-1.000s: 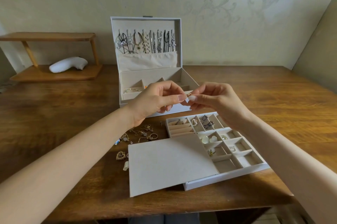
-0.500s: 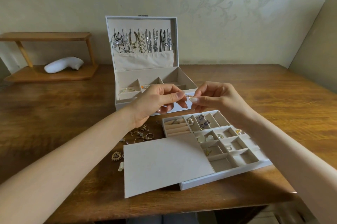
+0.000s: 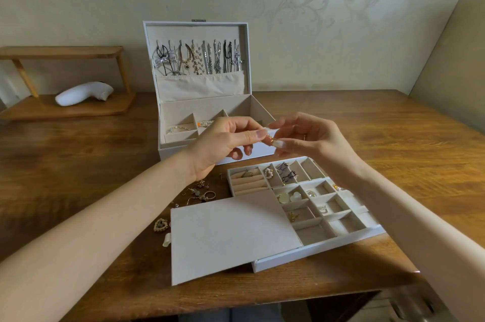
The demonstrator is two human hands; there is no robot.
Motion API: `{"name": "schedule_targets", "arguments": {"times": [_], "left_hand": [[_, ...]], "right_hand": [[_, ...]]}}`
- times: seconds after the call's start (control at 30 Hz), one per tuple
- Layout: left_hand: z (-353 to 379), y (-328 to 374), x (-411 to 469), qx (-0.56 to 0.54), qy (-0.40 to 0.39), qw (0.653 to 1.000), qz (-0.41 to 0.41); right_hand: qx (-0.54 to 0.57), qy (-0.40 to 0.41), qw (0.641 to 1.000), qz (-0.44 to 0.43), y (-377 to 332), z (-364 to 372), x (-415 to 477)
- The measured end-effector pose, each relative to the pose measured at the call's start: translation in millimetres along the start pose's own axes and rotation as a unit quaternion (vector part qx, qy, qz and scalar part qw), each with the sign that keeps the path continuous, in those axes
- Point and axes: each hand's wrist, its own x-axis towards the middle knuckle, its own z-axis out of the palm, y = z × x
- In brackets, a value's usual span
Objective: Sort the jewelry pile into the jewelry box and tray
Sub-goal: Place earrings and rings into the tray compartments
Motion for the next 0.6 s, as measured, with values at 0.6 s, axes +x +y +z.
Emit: {"name": "schedule_targets", "arguments": {"times": [0.6], "left_hand": [[-0.8, -2.9, 0.8, 0.004, 0.016, 1.000, -0.002]], "right_hand": [[-0.035, 0.027, 0.999, -0.019, 1.1, 2.6, 2.1]]}}
